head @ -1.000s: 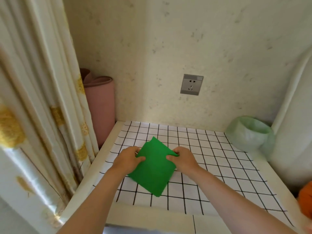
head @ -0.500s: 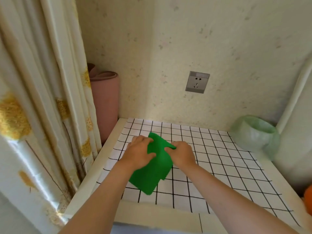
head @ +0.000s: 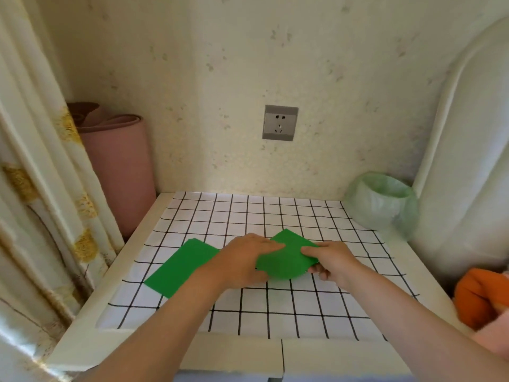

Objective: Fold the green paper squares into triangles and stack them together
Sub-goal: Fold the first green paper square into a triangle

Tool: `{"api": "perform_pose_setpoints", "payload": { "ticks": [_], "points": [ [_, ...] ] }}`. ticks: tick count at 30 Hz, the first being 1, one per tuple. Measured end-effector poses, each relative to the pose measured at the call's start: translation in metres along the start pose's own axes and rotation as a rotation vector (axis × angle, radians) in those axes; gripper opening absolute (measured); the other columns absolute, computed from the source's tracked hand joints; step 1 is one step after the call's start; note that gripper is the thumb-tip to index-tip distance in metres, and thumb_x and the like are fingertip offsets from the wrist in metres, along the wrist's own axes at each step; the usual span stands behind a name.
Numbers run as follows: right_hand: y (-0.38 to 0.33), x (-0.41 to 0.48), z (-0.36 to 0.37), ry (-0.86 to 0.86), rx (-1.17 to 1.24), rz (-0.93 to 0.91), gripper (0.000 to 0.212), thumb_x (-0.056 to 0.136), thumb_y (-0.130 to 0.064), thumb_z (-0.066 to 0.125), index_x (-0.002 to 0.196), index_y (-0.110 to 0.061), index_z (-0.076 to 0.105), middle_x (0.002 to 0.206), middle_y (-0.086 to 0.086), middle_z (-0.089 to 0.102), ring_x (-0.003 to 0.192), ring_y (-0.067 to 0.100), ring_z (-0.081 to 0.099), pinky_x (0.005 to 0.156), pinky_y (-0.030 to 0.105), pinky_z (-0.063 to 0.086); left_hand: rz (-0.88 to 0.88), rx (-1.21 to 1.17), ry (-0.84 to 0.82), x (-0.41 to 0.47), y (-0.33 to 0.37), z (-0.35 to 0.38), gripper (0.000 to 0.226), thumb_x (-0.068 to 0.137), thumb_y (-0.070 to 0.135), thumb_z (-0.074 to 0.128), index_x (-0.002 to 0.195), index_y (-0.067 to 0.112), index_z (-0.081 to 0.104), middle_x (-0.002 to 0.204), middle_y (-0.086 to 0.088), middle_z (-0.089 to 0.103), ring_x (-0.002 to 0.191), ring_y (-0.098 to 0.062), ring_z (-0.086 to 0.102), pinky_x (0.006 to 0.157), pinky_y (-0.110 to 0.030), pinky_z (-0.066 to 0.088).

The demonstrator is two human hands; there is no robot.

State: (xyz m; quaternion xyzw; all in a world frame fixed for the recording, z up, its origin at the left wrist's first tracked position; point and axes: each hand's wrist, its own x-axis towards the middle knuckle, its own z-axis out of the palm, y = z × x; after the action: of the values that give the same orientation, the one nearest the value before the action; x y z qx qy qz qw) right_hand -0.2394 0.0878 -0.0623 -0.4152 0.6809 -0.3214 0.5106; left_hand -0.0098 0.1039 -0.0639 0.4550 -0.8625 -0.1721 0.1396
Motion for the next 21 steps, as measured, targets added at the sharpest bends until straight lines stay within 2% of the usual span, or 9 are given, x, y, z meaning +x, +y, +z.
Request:
{"api": "perform_pose_setpoints", "payload": {
  "ticks": [3,5,6,8,10,12,15,18,21],
  "points": [
    [0.008,-0.001,-0.014,0.022,-0.127,-0.068,0.021,0.088,-0.013,0.071,0.105,-0.003,0.069,0.08,0.013,0.071,0.051,0.017,0.062,0.04,0.021,0.031,0.012,-0.03,0.014,0.014,0.008,0.009,0.042,0.091,0.024,0.065,0.131,0.031,0.06,0.135,0.012,0.057,0.124,-0.008,0.049,0.108,-0.03,0.038],
    [0.012,0.001,-0.02,0.039,-0.322,-0.137,0.032,0.086,-0.021,0.073,0.114,-0.008,0.069,0.093,0.007,0.071,0.068,0.018,0.067,0.046,0.021,0.044,-0.006,-0.053,-0.027,0.021,0.013,0.013,0.028,0.093,0.026,0.061,0.119,0.032,0.069,0.121,0.014,0.067,0.109,-0.008,0.059,0.097,-0.033,0.048],
    [0.014,0.002,-0.023,0.052,-0.461,-0.173,0.043,0.085,-0.028,0.074,0.124,-0.013,0.065,0.104,0.003,0.069,0.083,0.017,0.068,0.06,0.022,0.051,-0.026,-0.068,-0.045,0.024,0.013,0.015,0.024,0.094,0.027,0.059,0.114,0.032,0.071,0.111,0.014,0.07,0.1,-0.008,0.063,0.09,-0.035,0.052],
    [0.017,0.004,-0.026,0.1,-0.73,-0.251,0.062,0.083,-0.04,0.071,0.139,-0.023,0.052,0.126,-0.002,0.061,0.112,0.017,0.06,0.087,0.03,0.05,-0.066,-0.069,-0.076,0.028,0.013,0.018,0.02,0.094,0.03,0.057,0.107,0.031,0.073,0.097,0.012,0.072,0.085,-0.01,0.064,0.081,-0.035,0.055],
    [0.016,0.006,-0.029,0.123,-0.824,-0.348,0.061,0.085,-0.042,0.066,0.142,-0.028,0.048,0.137,-0.002,0.054,0.126,0.019,0.049,0.099,0.036,0.045,-0.089,-0.063,-0.107,0.031,0.01,0.02,0.018,0.094,0.032,0.058,0.103,0.031,0.074,0.089,0.01,0.071,0.077,-0.01,0.062,0.077,-0.035,0.055],
    [0.013,0.009,-0.031,0.082,-0.785,-0.411,0.05,0.089,-0.039,0.063,0.138,-0.03,0.053,0.136,-0.003,0.054,0.125,0.017,0.049,0.101,0.035,0.044,-0.094,-0.075,-0.135,0.032,0.009,0.021,0.018,0.092,0.035,0.059,0.102,0.031,0.074,0.089,0.012,0.071,0.078,-0.009,0.062,0.078,-0.035,0.055],
    [0.011,0.014,-0.028,-0.028,-0.734,-0.424,0.04,0.092,-0.032,0.062,0.132,-0.029,0.058,0.128,-0.006,0.058,0.109,0.01,0.052,0.096,0.029,0.044,-0.095,-0.122,-0.193,0.032,0.011,0.019,0.018,0.089,0.036,0.063,0.102,0.032,0.075,0.092,0.015,0.072,0.083,-0.007,0.064,0.083,-0.035,0.055],
    [0.009,0.026,-0.019,-0.045,-0.826,-0.473,0.04,0.093,-0.035,0.062,0.132,-0.028,0.058,0.12,-0.006,0.058,0.106,0.013,0.054,0.092,0.029,0.045,-0.093,-0.185,-0.296,0.032,0.019,0.017,0.013,0.088,0.034,0.067,0.096,0.031,0.076,0.087,0.012,0.072,0.08,-0.009,0.063,0.082,-0.035,0.055],
    [0.008,0.036,-0.01,-0.066,-0.954,-0.484,0.047,0.091,-0.045,0.062,0.136,-0.033,0.054,0.122,-0.001,0.051,0.112,0.019,0.052,0.094,0.034,0.046,-0.098,-0.22,-0.344,0.031,0.028,0.017,0.011,0.087,0.034,0.067,0.091,0.027,0.075,0.086,0.007,0.07,0.081,-0.011,0.062,0.082,-0.034,0.053]
  ]
}}
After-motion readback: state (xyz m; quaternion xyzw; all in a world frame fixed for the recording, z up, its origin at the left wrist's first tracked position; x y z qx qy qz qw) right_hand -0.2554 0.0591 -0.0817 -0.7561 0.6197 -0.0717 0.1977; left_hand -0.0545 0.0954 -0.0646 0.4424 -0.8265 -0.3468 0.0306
